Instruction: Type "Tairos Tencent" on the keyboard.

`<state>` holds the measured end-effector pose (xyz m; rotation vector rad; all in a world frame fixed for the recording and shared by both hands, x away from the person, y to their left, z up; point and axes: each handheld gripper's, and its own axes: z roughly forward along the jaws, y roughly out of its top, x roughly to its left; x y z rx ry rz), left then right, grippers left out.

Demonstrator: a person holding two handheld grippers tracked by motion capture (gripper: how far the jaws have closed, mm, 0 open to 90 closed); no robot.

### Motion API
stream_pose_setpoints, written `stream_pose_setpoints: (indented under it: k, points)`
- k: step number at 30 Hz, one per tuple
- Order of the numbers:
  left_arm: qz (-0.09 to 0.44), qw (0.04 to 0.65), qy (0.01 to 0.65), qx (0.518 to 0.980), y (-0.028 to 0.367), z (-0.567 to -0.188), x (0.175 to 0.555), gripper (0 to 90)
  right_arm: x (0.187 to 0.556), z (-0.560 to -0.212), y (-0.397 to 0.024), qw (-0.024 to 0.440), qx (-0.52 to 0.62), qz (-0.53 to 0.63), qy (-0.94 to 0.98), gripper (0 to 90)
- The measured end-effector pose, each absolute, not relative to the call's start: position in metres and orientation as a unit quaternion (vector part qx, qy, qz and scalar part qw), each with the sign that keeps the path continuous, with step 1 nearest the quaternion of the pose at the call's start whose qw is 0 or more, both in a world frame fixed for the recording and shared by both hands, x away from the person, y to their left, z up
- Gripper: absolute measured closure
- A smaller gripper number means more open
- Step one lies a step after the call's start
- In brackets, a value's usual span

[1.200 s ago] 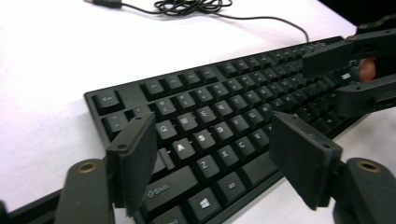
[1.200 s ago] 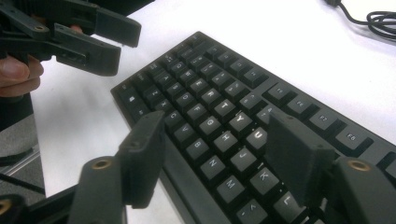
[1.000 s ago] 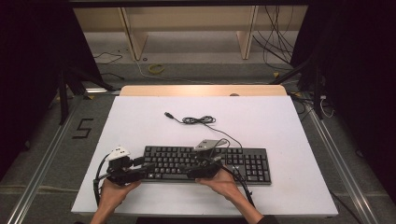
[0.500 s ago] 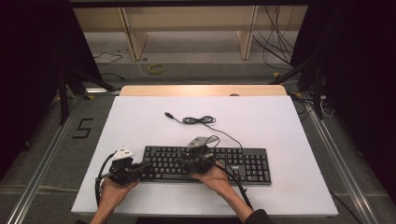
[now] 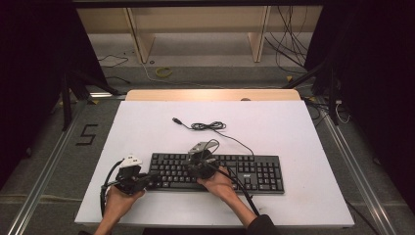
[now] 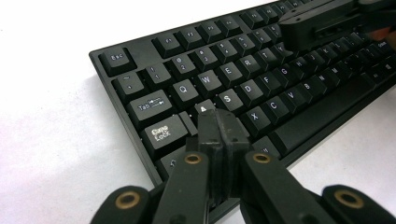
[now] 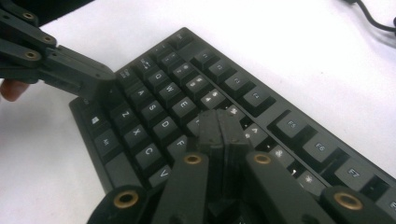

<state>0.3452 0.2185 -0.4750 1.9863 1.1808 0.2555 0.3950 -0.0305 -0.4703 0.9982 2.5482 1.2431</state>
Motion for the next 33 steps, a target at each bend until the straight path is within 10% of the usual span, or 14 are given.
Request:
stream_pose_setpoints:
  k: [33]
  points:
    - [0.092, 0.374, 0.471, 0.794, 0.216, -0.48, 0.348, 89.6, 0.402, -0.481, -0.021, 0.072, 0.336, 0.394, 0.853, 90.0]
